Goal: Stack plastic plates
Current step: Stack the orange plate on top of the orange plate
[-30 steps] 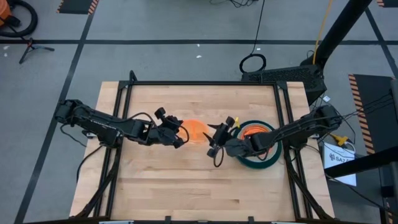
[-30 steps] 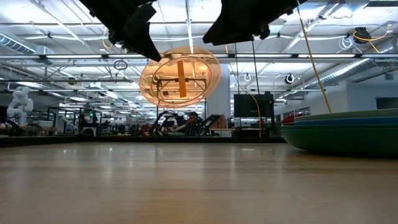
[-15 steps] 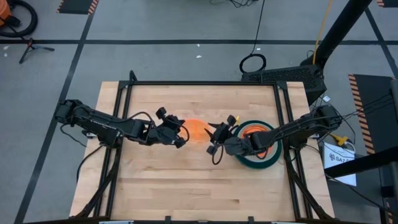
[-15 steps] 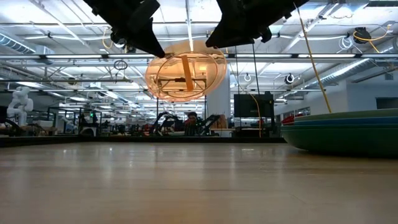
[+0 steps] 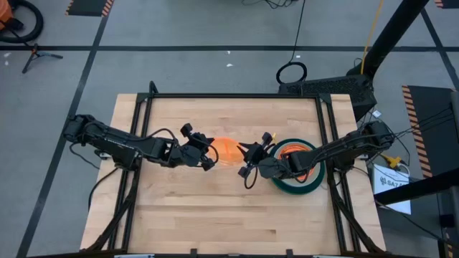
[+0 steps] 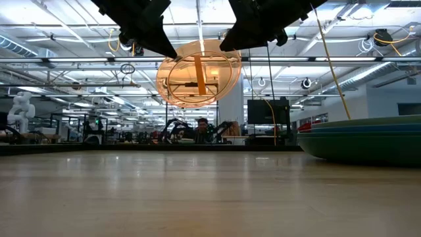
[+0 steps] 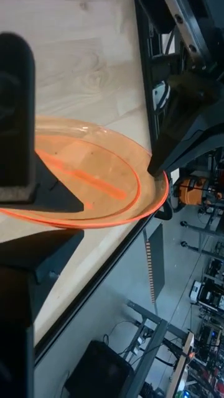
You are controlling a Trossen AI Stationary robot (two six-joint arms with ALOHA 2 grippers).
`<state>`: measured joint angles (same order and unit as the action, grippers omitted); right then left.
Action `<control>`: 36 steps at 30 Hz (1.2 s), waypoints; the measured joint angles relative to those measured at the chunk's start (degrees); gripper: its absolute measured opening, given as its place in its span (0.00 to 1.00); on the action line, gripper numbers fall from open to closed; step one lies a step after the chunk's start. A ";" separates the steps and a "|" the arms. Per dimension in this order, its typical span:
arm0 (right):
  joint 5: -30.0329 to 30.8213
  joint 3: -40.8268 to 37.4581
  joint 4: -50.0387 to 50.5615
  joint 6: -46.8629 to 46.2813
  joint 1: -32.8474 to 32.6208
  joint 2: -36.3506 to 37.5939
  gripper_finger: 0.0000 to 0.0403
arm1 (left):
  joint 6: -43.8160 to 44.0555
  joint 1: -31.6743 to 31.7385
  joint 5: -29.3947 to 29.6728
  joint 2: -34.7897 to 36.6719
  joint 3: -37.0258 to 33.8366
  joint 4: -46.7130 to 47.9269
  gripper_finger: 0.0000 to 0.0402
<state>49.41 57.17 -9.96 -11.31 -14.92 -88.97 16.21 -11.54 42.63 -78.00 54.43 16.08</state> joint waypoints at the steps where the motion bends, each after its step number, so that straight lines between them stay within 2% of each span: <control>1: 0.02 0.00 0.00 0.06 0.00 0.00 0.11 | 0.00 -0.13 -0.08 0.00 0.00 0.00 0.00; 12: 0.00 -0.02 1.66 0.37 0.13 0.00 0.01 | 0.04 -0.88 -0.64 0.00 0.00 -0.11 0.01; 25: -1.61 -0.02 1.67 0.00 0.13 0.02 0.00 | -0.63 -0.89 -0.69 0.00 0.00 0.07 0.05; 31: -2.41 -0.07 1.88 0.17 0.13 0.02 0.00 | -0.67 -0.86 -3.83 0.00 0.00 0.04 0.05; 36: -3.17 -0.07 1.88 0.37 0.13 0.02 0.00 | -1.09 -0.88 -4.22 0.00 0.00 0.20 0.05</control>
<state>46.24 57.10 -8.07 -10.94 -14.79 -88.95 15.12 -12.43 38.41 -78.00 54.43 16.28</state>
